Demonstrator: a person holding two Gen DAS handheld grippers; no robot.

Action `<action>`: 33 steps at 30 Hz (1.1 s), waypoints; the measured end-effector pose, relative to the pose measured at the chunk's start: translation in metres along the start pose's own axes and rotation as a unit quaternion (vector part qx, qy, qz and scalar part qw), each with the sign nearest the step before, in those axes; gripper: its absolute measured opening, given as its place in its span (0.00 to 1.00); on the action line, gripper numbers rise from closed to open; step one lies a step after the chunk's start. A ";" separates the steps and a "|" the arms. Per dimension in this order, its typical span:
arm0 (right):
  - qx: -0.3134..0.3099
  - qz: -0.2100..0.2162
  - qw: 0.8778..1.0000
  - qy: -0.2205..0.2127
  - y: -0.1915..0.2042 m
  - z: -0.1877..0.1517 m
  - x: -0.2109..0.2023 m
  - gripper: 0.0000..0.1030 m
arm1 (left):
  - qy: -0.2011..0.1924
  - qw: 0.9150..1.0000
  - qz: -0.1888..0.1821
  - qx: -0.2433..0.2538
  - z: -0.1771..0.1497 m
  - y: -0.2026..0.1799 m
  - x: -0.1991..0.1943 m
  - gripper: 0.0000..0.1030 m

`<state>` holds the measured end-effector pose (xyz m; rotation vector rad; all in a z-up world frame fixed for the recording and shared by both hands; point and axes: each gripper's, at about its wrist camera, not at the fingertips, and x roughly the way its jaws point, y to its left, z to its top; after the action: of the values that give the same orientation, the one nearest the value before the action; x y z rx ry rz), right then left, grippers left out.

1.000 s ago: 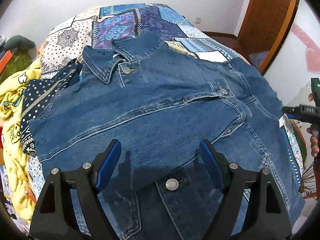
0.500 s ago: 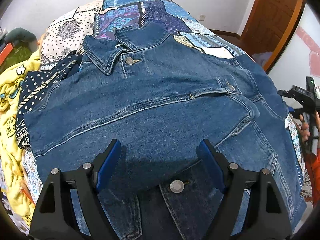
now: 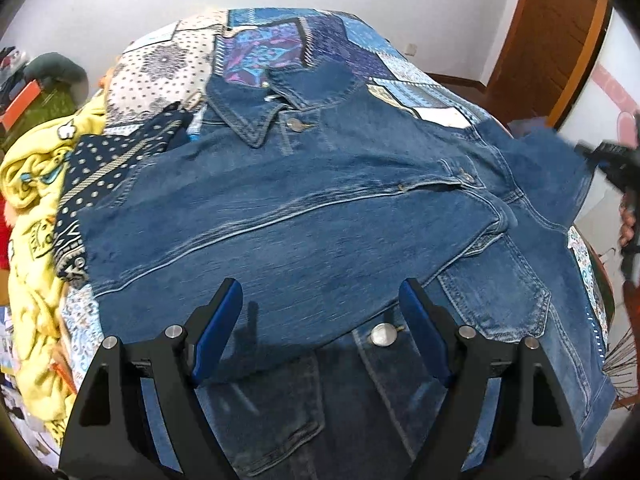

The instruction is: Fold large clothes

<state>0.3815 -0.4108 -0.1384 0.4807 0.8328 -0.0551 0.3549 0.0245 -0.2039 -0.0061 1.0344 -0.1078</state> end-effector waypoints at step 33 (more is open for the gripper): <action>-0.187 0.151 0.923 0.300 0.209 -0.173 0.042 0.13 | -0.052 0.998 -0.008 -0.041 -0.034 0.050 -0.079 0.78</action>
<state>0.3378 -0.1446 -0.1863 0.2546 1.3261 0.5558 0.2898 0.0827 -0.1562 -0.0929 0.9335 -0.0793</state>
